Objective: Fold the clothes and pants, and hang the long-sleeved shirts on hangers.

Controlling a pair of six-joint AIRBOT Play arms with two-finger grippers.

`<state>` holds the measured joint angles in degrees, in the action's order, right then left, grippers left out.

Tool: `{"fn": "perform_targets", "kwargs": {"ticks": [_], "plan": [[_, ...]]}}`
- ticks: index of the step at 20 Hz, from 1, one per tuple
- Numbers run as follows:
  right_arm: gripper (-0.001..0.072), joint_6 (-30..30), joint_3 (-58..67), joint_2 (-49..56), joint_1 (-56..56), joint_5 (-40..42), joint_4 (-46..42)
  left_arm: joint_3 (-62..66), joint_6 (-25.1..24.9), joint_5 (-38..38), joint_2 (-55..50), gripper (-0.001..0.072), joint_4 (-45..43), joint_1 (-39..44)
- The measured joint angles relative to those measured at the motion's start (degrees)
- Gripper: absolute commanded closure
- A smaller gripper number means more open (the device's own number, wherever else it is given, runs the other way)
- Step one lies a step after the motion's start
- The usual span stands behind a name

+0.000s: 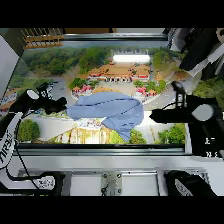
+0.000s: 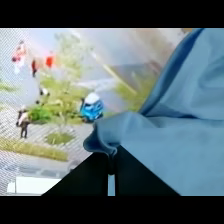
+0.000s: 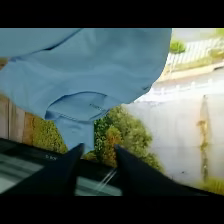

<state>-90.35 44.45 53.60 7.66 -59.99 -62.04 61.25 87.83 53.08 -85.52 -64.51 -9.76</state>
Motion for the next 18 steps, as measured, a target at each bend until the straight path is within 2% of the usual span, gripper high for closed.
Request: {"fn": "perform_targets", "kwargs": {"ticks": [5, 6, 7, 11, 12, 13, 16, 18], "plan": [[0.0146, -3.7, -6.1, 10.9, 6.6, 13.9, 4.2, 1.4, 0.0, -0.5, 3.0, 0.07, 0.0, 0.2], [0.0234, -4.3, -6.5, 12.9, 7.1, 16.7, 4.9, 1.6, 0.0, -0.4, 3.2, 0.07, 0.0, 0.2], [0.0269, -5.1, -6.7, 14.7, 7.4, 19.5, 5.6, 1.6, 0.0, -0.4, 3.3, 0.07, 0.0, 0.2], [0.027, -6.5, -6.6, 19.7, 8.0, 27.0, 7.7, 1.7, 0.0, -0.5, 3.6, 0.07, 0.0, 0.2], [0.0378, -6.8, -6.6, 20.6, 8.1, 28.1, 8.0, 1.8, 0.0, -0.6, 3.7, 0.07, 0.0, 0.2], [0.0694, -6.8, -6.5, 21.3, 8.1, 29.0, 8.1, 1.8, 0.0, -0.6, 3.7, 0.07, 0.0, 0.2], [0.0695, -6.9, -4.8, 21.7, 7.4, 29.9, 6.3, 2.1, 0.0, -0.6, 4.3, 0.07, 0.0, -0.4], [0.0695, -6.8, -0.5, 19.2, 5.3, 26.6, 1.5, 4.4, 0.0, -0.3, 6.6, 0.07, -0.2, -2.0]]}}
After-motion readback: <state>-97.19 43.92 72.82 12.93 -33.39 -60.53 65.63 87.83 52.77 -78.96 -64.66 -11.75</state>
